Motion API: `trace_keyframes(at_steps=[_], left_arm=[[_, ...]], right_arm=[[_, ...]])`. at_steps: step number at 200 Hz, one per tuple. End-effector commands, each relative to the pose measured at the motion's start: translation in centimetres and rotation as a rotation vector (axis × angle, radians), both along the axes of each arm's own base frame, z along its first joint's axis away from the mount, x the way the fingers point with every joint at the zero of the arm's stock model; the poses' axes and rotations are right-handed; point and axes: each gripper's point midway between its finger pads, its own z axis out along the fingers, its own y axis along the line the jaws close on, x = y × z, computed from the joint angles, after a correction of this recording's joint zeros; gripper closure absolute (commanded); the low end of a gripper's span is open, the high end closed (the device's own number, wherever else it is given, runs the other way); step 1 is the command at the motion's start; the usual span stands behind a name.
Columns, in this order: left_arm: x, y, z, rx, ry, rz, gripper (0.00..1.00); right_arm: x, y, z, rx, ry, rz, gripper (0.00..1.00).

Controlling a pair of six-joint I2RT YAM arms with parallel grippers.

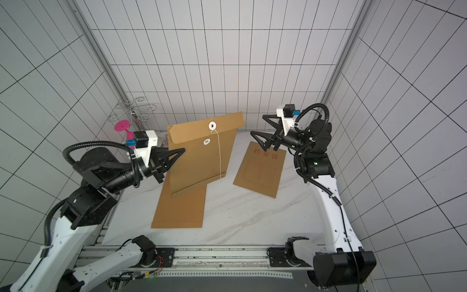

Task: Open the file bag
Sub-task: Open the file bag, then place the file bag at the file bag.

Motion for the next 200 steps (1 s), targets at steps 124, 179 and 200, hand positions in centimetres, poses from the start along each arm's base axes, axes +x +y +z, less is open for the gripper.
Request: trace_keyframes(at_steps=[124, 179, 200], left_arm=[[-2.4, -2.0, 3.9, -0.095, -0.086, -0.319, 1.00], [-1.9, -2.0, 3.4, -0.088, -0.077, -0.305, 1.00], [-1.8, -2.1, 3.4, -0.088, -0.075, -0.304, 1.00]], right_arm=[[-5.6, 4.2, 7.1, 0.038, -0.247, 0.249, 0.09], [-7.7, 3.8, 9.9, 0.043, -0.326, 0.258, 0.22], [-8.4, 3.7, 10.4, 0.043, -0.341, 0.260, 0.26]])
